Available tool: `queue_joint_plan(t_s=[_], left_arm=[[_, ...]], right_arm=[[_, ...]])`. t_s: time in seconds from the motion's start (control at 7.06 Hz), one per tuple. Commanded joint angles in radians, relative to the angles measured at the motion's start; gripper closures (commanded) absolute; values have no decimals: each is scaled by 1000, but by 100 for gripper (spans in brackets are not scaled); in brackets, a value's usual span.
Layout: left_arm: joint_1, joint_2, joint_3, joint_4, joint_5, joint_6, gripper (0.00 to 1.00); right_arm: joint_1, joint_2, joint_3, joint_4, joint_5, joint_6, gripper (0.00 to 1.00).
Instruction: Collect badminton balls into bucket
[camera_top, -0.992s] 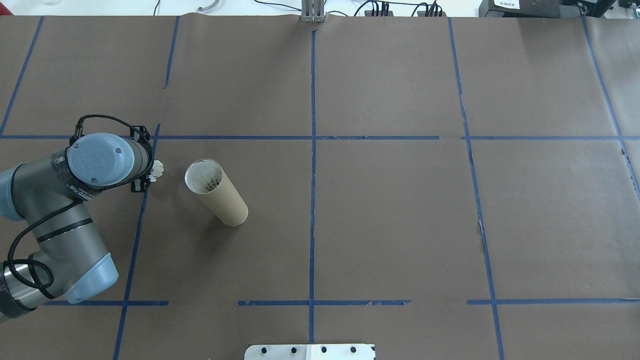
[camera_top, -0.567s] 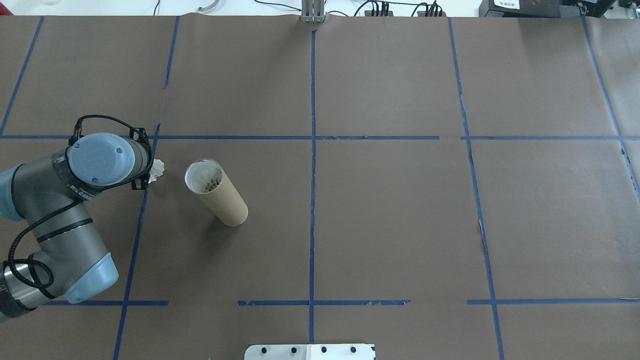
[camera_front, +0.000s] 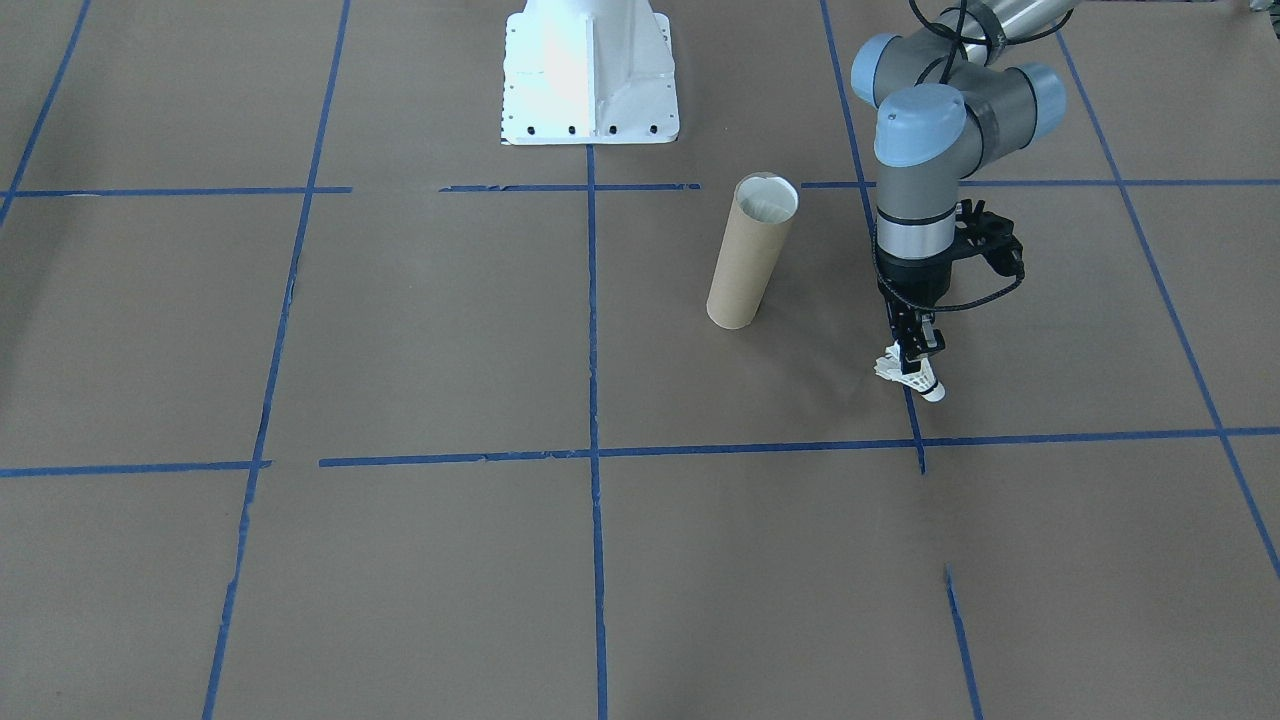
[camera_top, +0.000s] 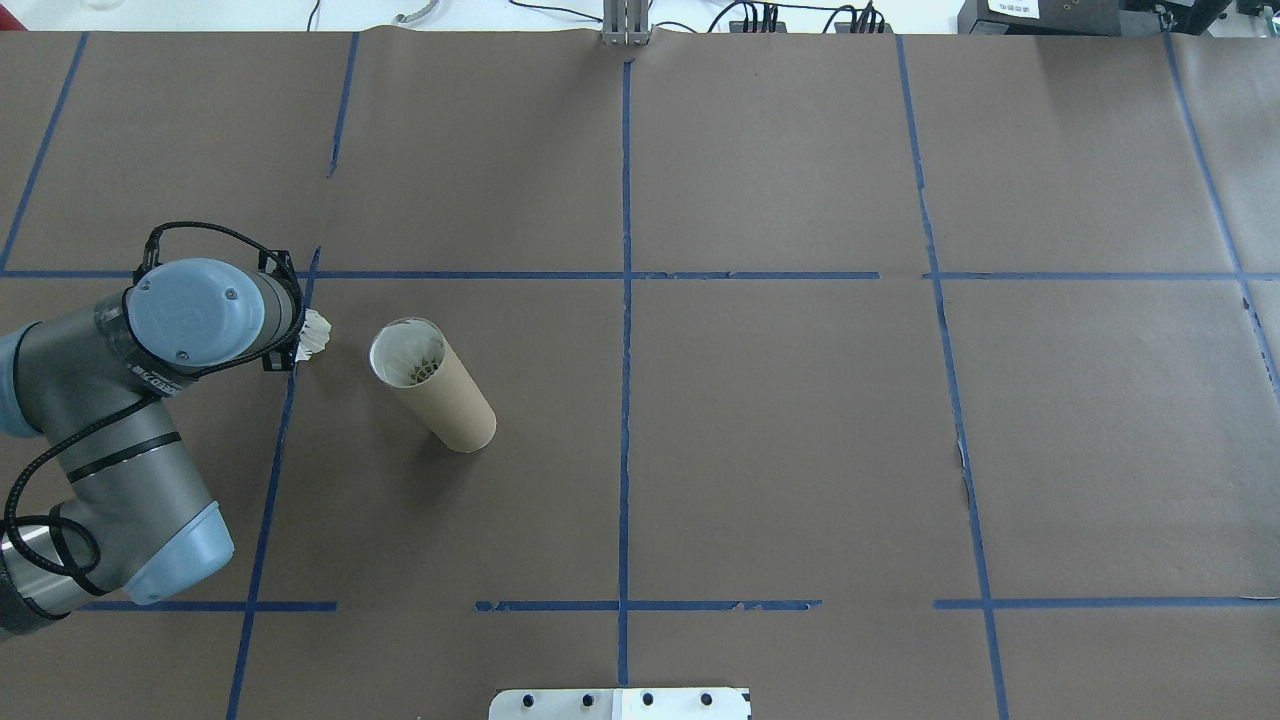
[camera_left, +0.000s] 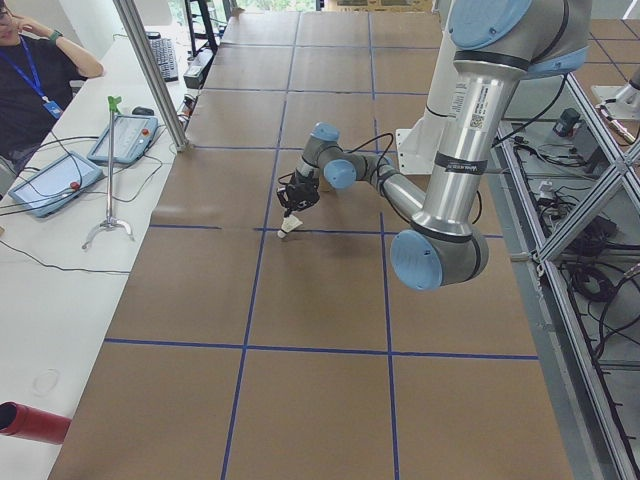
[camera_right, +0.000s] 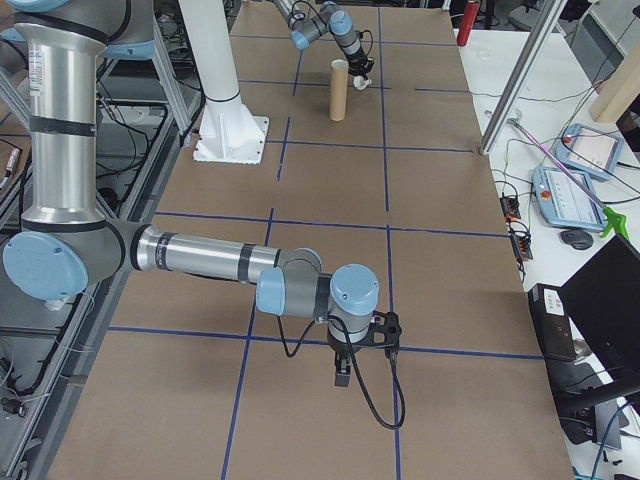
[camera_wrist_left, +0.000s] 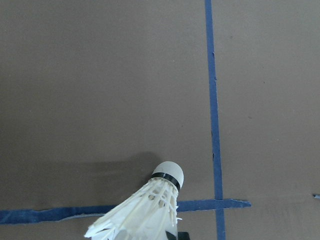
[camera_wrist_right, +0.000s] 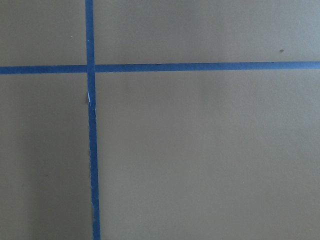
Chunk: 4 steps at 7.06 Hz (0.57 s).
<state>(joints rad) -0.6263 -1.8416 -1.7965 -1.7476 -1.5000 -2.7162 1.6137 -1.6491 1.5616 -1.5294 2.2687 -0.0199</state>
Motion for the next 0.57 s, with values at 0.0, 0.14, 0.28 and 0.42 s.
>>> queue_joint_plan(t_s=[0.0,0.14,0.28,0.42], left_arm=[[-12,5,-39,-1,-3,94,100],[-24,8,-59,-3,-14,183,100],[-36,9,-67,-10,-17,284,100],[-70,9,-69,-16,-79,414,100]], right_arm=[[0,0,0,0,0,0,0],[0,0,0,0,0,0,0],[0,0,0,0,0,0,0],[0,0,0,0,0,0,0]])
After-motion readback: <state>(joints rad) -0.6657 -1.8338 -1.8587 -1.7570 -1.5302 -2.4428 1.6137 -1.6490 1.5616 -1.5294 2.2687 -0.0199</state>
